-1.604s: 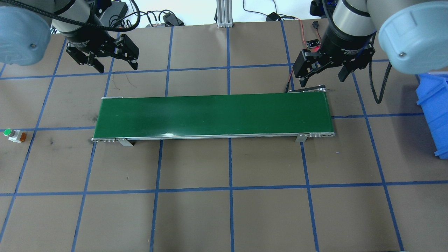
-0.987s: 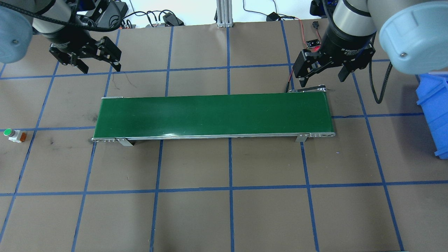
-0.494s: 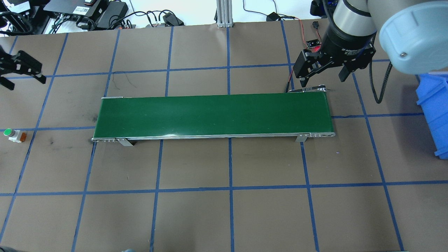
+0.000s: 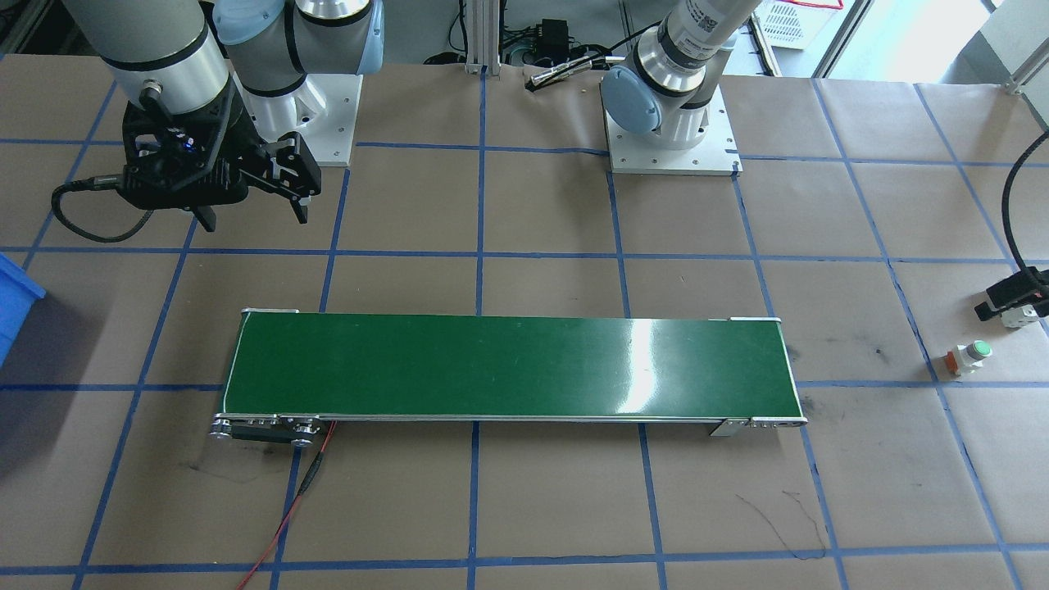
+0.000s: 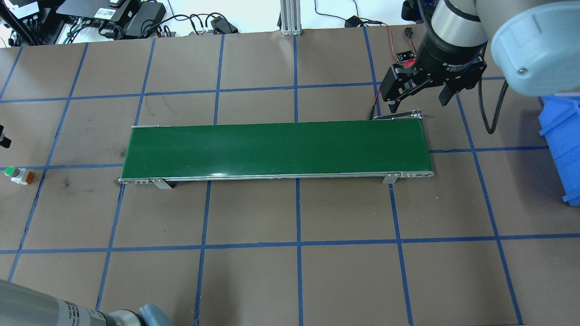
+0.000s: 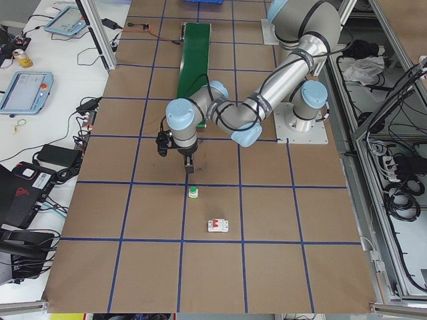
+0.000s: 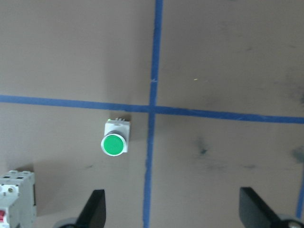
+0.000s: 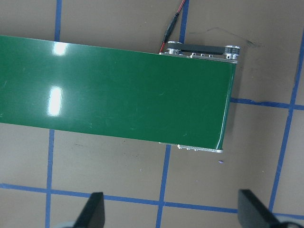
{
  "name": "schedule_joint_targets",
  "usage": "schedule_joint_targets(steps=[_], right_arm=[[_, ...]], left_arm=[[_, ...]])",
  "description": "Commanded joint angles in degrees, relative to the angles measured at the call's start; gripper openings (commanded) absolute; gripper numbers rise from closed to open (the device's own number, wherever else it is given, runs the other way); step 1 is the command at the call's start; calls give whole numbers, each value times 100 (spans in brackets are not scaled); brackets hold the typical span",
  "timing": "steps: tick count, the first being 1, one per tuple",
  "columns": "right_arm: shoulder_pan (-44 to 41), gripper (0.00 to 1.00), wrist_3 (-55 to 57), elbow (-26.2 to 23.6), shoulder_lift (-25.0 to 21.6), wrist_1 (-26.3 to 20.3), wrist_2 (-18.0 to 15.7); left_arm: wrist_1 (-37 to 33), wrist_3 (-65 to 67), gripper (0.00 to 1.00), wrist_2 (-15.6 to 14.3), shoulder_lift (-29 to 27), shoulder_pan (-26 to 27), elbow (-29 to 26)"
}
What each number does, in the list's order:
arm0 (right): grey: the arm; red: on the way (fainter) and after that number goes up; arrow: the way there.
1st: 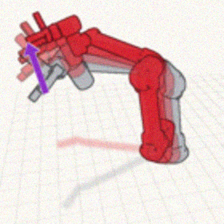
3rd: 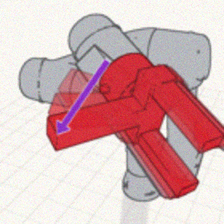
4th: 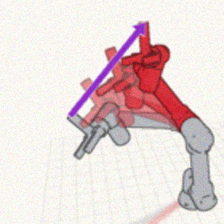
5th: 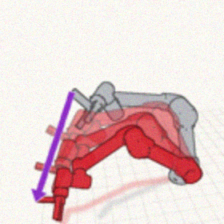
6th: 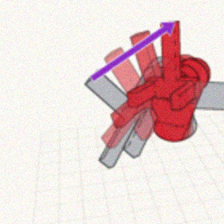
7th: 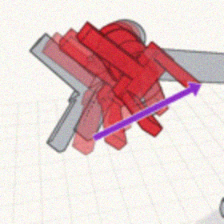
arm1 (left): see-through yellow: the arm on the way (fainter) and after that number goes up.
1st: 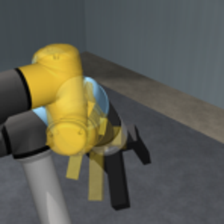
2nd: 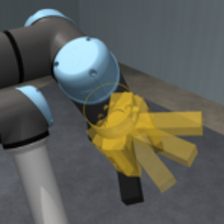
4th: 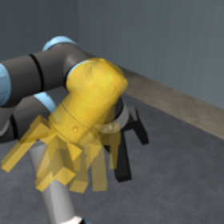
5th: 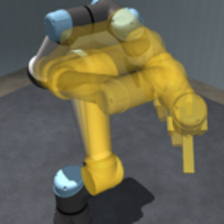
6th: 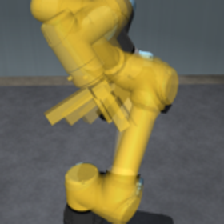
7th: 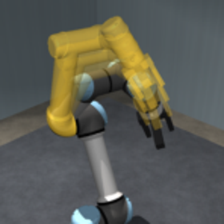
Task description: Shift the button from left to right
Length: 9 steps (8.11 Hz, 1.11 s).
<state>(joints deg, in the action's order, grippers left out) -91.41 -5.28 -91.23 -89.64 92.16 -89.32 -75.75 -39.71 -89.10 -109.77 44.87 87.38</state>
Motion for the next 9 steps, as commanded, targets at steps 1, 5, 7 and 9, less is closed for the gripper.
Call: schedule_joint_targets(steps=[1, 5, 7, 9], right_arm=[[0, 100, -25, 0, -9, -14, 2], [-88, 100, -8, 0, -9, -23, -15], [-88, 100, -8, 0, -9, -23, -24], [-88, 100, -8, 0, -1, -23, -33]], left_arm=[[491, -624, 100, -738, -745, -295, -37], [990, -608, 100, -661, -1273, -277, -20], [1080, -582, 100, -365, -1397, -269, -28], [1203, -555, 100, 33, -1503, -268, -11]])
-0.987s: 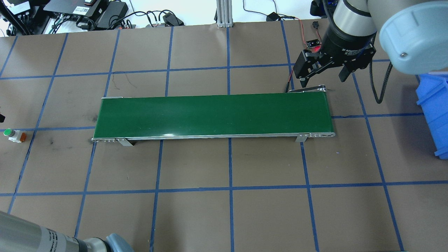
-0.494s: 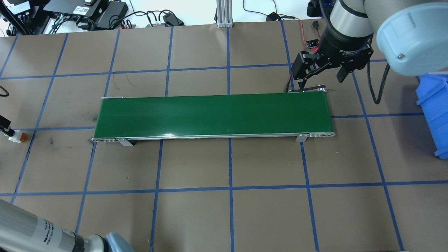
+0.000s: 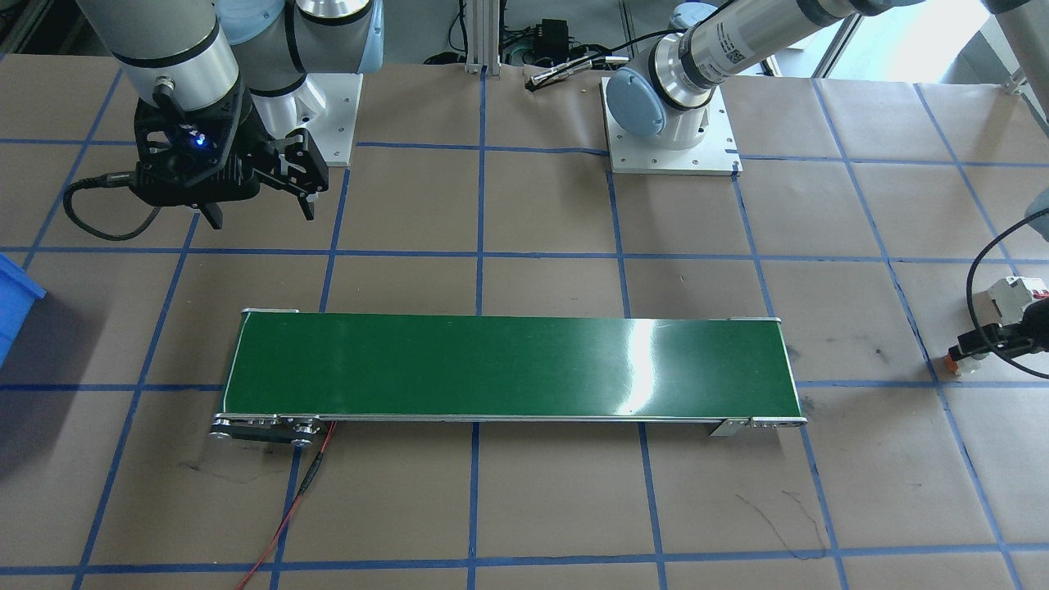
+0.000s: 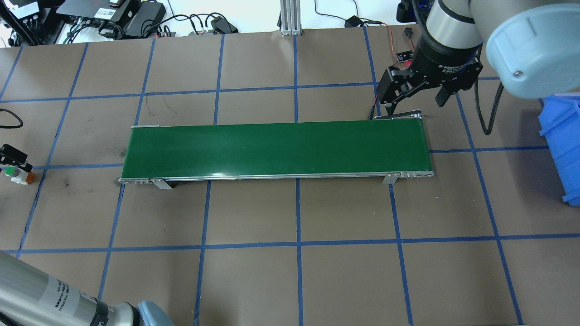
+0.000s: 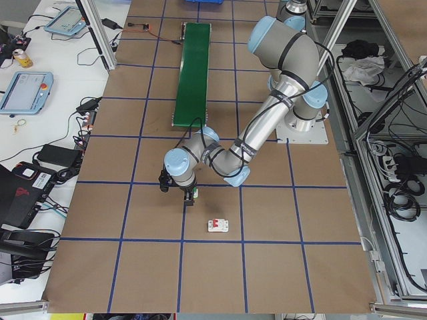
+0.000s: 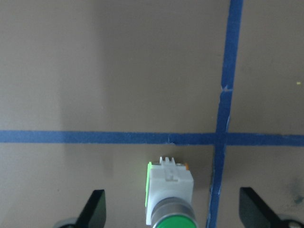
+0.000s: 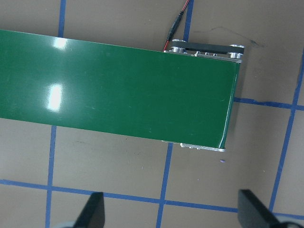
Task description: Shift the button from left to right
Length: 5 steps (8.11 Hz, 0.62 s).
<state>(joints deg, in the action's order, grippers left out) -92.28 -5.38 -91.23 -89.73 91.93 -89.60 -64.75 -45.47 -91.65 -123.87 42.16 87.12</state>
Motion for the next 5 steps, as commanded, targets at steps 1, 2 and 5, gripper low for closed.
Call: schedule_joint_targets(steps=[1, 2, 5], right_arm=[[0, 100, 2, 0, 8, 0, -13], [0, 100, 2, 0, 17, 9, -13], [0, 100, 11, 0, 43, 18, -13]], left_arm=[[103, -40, 100, 288, -154, 3, 16], [103, -32, 100, 288, -242, 3, 16], [94, -49, 100, 218, -243, -6, 16]])
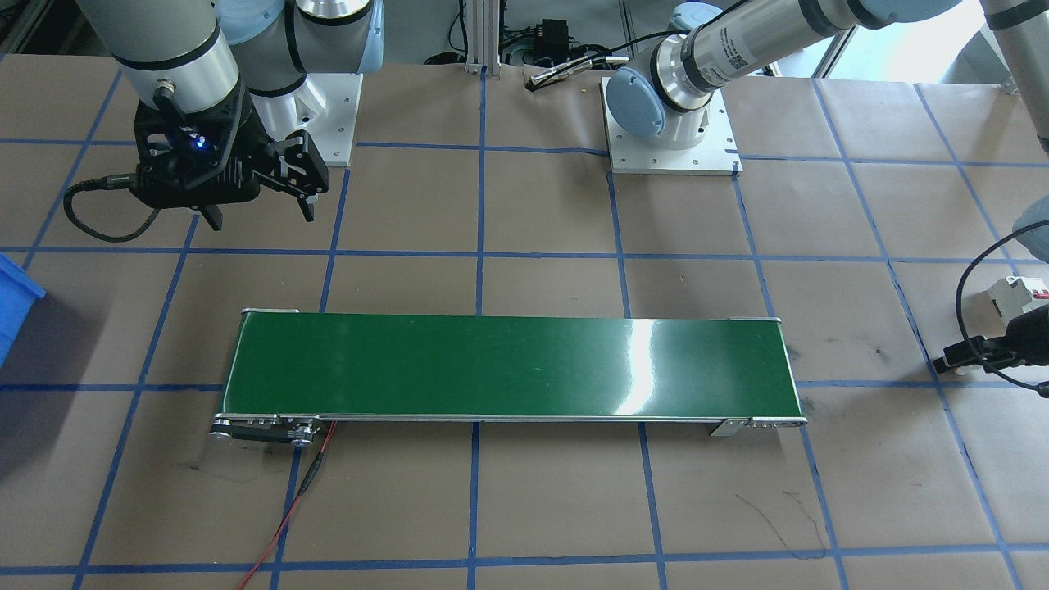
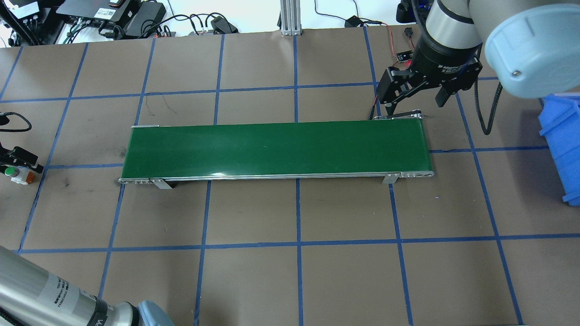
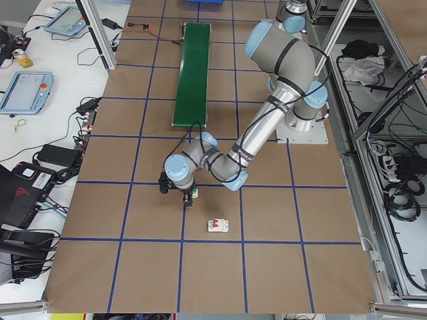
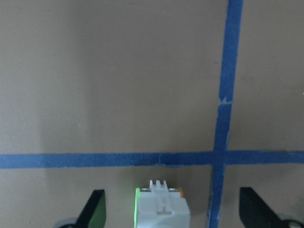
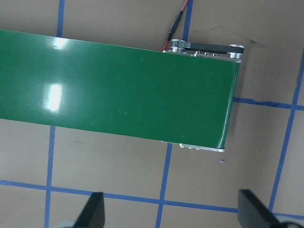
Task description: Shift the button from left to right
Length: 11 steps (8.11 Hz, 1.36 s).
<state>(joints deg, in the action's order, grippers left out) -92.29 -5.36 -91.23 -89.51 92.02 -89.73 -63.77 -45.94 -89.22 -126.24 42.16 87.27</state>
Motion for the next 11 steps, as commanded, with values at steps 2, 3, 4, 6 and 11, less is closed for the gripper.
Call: schedule_joint_targets(steps=[2, 3, 4, 6, 11], right_arm=[[0, 100, 8, 0, 30, 18, 0], [0, 100, 8, 0, 39, 27, 0], [0, 100, 0, 0, 39, 18, 0], [0, 100, 26, 0, 57, 62, -44], [0, 100, 26, -9, 66, 18, -36]], left_arm=[[-39, 23, 44, -25, 29, -6, -8], [-66, 23, 3, -34, 55, -6, 1], [-135, 23, 0, -34, 108, -6, 27], [-521, 32, 0, -16, 213, -15, -25], [-1269, 76, 0, 28, 1310, 317, -17]])
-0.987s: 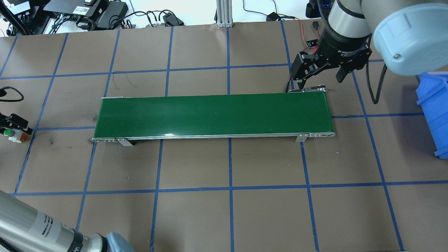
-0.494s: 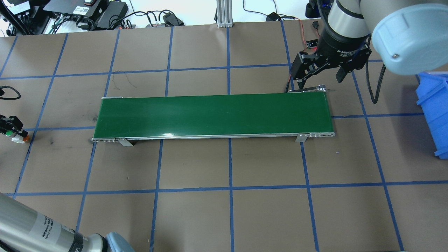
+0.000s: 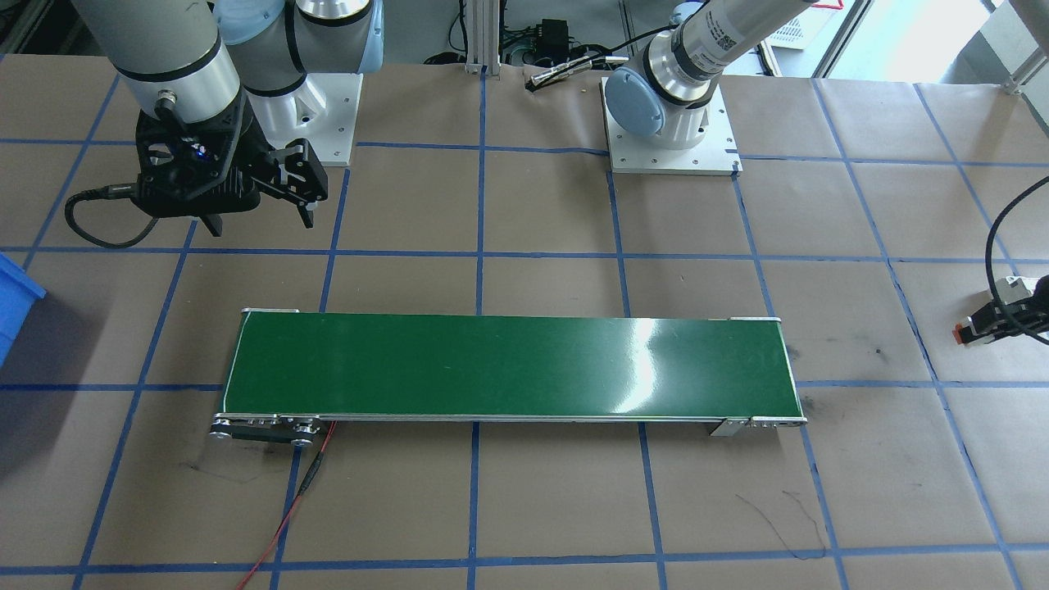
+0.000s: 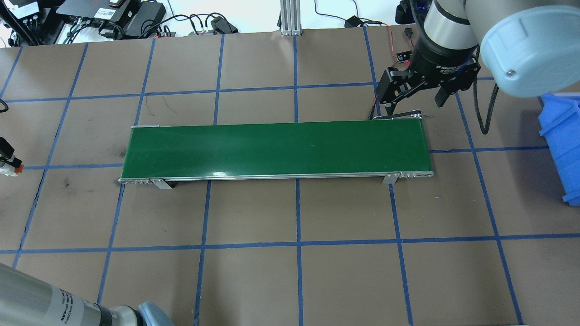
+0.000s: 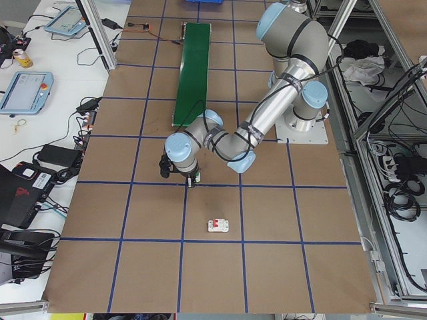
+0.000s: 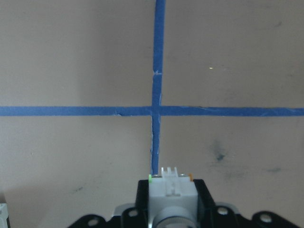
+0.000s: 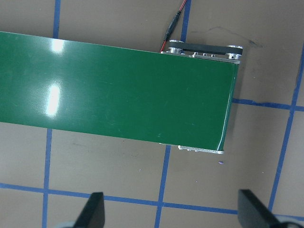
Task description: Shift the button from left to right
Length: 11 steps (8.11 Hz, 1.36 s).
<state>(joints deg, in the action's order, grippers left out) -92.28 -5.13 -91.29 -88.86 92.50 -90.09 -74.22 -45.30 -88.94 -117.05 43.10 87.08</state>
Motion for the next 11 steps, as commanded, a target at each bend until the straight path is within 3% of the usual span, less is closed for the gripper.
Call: schedule_joint_targets(steps=[1, 3, 6, 8, 9, 11], right_arm=[[0, 100, 4, -3, 0, -30, -8], [0, 100, 21, -12, 0, -30, 18], [9, 100, 12, 6, 0, -336, 9], [9, 100, 12, 15, 0, -285, 9], [9, 100, 12, 15, 9, -224, 9], [26, 100, 21, -3, 53, 371, 18]], left_arm=[[-225, 64, 0, -9, 576, 408, -6], [-225, 345, 0, 0, 753, 716, 20], [-207, 1406, 0, 26, 807, 1918, 28], [-181, 2057, 0, 288, 781, 2342, 64], [-146, 2138, 0, 290, 720, 2456, 73], [-146, 2122, 0, 281, 666, 2694, 73]])
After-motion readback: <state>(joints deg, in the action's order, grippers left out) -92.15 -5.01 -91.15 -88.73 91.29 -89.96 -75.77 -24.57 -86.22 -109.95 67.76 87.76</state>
